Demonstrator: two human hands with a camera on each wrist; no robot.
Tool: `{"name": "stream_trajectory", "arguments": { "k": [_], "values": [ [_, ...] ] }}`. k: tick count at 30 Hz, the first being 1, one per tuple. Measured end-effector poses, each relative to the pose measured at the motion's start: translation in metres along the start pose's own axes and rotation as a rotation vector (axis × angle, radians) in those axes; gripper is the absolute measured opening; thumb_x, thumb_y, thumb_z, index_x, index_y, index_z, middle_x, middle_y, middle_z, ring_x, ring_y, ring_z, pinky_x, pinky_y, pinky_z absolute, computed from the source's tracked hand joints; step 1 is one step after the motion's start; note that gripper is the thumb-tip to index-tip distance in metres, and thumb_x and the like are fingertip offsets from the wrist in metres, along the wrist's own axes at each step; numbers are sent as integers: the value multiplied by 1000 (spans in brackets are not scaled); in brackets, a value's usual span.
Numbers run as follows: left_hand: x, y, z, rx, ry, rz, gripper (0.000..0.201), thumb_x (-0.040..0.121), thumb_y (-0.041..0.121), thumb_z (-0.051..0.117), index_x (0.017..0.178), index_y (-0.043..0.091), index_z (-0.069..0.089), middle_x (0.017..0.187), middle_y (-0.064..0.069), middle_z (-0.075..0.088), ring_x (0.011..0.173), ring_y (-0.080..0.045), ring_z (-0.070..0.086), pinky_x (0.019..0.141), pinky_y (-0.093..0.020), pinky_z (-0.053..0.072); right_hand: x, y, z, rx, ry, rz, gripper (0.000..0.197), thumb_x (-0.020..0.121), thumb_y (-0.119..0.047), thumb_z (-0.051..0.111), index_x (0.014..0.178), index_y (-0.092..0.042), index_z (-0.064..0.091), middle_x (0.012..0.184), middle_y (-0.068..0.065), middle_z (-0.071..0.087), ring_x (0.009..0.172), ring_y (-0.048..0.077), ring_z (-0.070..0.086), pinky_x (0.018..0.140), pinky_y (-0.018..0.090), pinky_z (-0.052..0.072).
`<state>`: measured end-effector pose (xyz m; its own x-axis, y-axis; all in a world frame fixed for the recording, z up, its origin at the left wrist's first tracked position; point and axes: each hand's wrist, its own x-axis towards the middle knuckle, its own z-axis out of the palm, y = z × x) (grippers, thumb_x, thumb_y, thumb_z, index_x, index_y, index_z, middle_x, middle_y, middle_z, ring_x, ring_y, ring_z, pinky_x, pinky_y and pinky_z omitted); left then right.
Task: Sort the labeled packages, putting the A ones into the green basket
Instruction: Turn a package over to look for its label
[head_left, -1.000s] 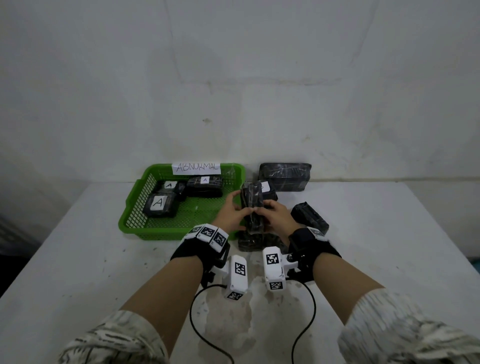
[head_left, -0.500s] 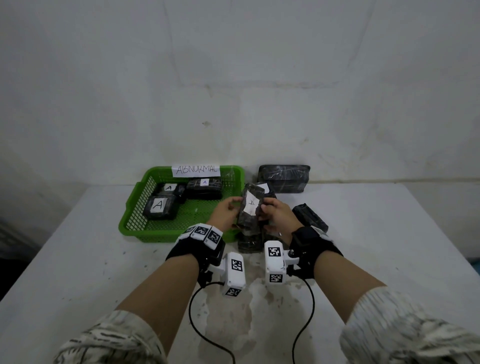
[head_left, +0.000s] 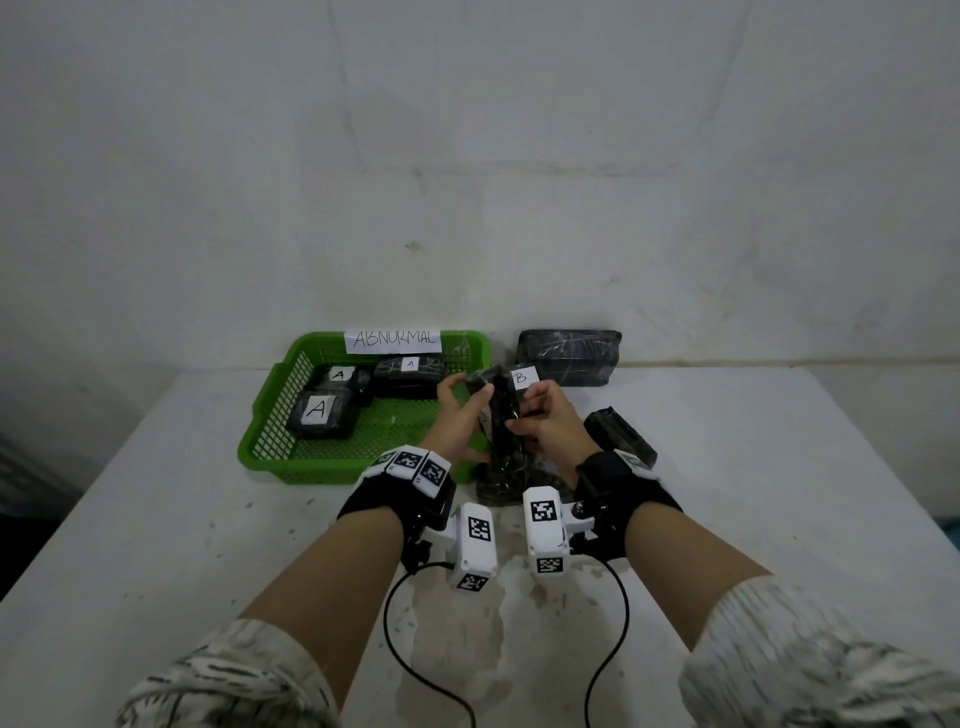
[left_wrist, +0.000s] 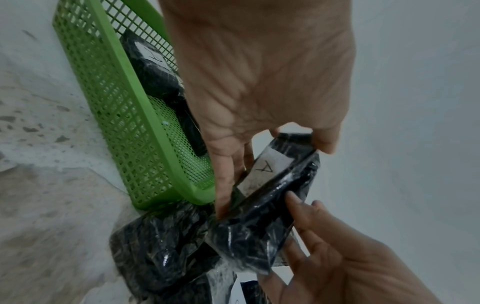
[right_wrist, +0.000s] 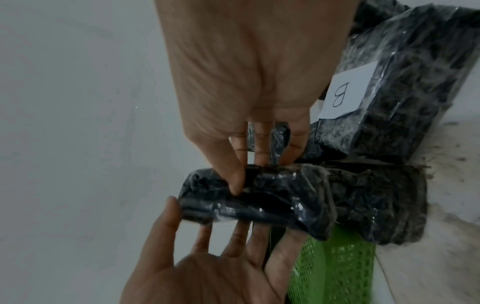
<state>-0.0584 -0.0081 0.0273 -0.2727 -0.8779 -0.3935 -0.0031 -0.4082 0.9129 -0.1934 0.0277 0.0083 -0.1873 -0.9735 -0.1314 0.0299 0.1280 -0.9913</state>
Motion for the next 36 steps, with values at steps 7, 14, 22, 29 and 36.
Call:
{"name": "stream_trajectory", "arguments": {
  "k": [7,14,22,29,36],
  "values": [
    [-3,3,4,111,80,61,51,94,17,53,138,15,29,133,-15,47,121,-32,50,68,-48,52,5,-3,12,33,45,24,12,91,-14,61,87,-20,52,85,2,53,79,14,55,75,30,46],
    [-4,0,1,161,59,63,44,94,16,53,134,10,36,128,-19,51,115,-33,54,46,-34,54,7,4,7,-210,97,-90,20,87,-14,65,77,-23,51,81,8,60,80,23,57,75,38,47],
    [2,-2,0,145,121,79,47,95,17,51,138,9,33,123,-11,53,104,-27,56,54,-37,53,0,-6,4,-52,-42,-2,17,87,-5,66,99,-13,57,88,6,62,84,22,61,76,34,52],
    [-4,2,2,139,51,-20,76,90,15,60,150,22,13,138,-14,44,125,-36,47,67,-46,51,-2,1,9,-160,-30,-48,36,83,8,59,115,-7,55,107,20,64,100,34,62,94,49,50],
    [4,-1,-6,113,141,61,82,88,1,56,151,19,6,137,-21,46,120,-37,51,70,-41,50,-6,-5,8,-11,-212,58,58,82,9,64,133,-14,48,107,17,60,97,30,62,85,44,55]
  ]
}}
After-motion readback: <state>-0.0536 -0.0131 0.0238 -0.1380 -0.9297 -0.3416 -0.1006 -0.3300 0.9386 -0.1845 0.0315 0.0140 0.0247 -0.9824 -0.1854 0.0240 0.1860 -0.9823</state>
